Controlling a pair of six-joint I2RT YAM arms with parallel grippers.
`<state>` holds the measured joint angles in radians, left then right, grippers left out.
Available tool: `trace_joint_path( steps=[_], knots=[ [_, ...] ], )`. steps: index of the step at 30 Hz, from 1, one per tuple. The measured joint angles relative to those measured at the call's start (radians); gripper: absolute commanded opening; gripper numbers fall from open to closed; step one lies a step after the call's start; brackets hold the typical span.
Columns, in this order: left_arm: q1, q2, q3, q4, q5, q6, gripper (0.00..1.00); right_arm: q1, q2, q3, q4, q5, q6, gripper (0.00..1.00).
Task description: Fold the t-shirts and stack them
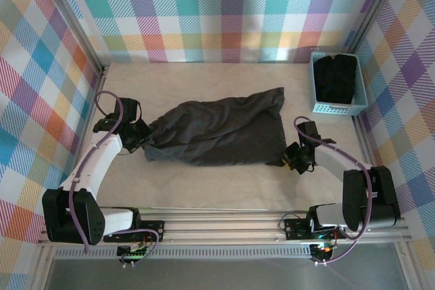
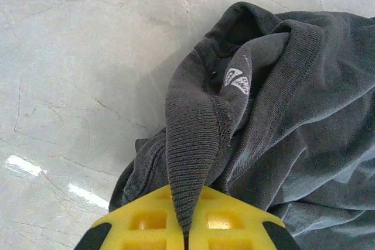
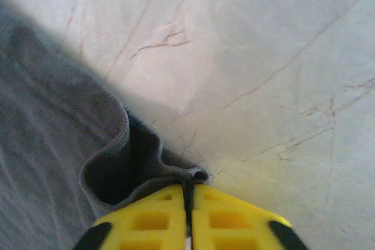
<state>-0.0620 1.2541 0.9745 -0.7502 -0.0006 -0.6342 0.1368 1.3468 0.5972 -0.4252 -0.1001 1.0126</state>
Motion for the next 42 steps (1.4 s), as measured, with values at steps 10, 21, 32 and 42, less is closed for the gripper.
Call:
trace_joint_path(
  steps=[10,21,32,42],
  knots=[
    [0.0,-0.032,-0.032,0.0,0.129,-0.01,0.32,-0.043,-0.102,0.119,-0.114,0.116,-0.08,0.0],
    [0.0,-0.202,-0.224,-0.028,0.142,-0.036,0.61,-0.105,-0.08,0.188,-0.175,0.139,-0.198,0.0],
    [0.0,-0.322,-0.38,-0.058,0.081,-0.105,0.62,-0.149,-0.048,0.19,-0.183,0.142,-0.259,0.0],
    [0.0,-0.212,-0.378,0.206,0.058,-0.161,0.75,-0.164,-0.03,0.204,-0.182,0.117,-0.293,0.0]
  ],
)
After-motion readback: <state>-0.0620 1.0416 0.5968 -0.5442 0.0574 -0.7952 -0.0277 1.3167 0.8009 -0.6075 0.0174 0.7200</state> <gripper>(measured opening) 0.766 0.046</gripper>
